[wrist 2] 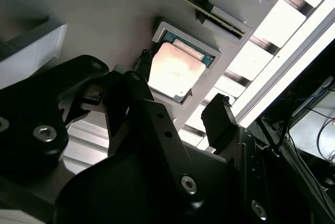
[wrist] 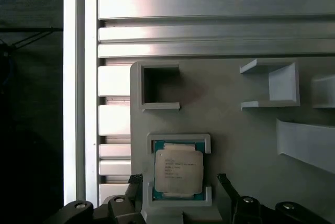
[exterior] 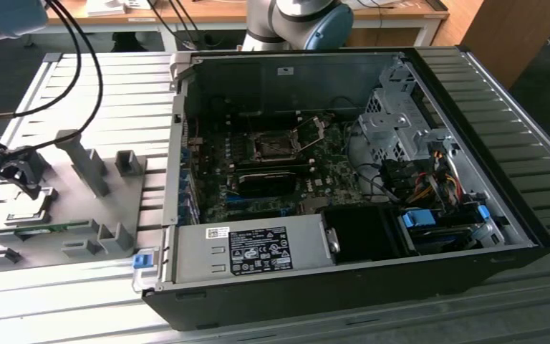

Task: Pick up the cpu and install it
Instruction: 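Pick up the cpu and move it towards the insertion slot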

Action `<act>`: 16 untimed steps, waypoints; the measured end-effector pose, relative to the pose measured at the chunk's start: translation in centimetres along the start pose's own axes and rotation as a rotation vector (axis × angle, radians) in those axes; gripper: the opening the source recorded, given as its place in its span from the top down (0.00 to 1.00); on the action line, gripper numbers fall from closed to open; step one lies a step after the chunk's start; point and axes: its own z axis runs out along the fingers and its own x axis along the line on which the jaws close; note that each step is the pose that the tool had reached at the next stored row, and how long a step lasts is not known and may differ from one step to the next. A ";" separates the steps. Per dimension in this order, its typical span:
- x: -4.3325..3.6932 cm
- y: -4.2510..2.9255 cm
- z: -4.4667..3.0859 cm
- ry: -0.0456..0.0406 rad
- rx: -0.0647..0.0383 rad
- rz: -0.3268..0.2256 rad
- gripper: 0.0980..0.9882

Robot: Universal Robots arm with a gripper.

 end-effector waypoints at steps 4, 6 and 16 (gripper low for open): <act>-0.02 -0.01 0.24 -0.0002 0.001 0.000 0.37; -0.03 -0.01 0.40 -0.0002 0.001 0.000 0.37; -0.25 -0.02 0.68 -0.0002 0.001 0.000 0.37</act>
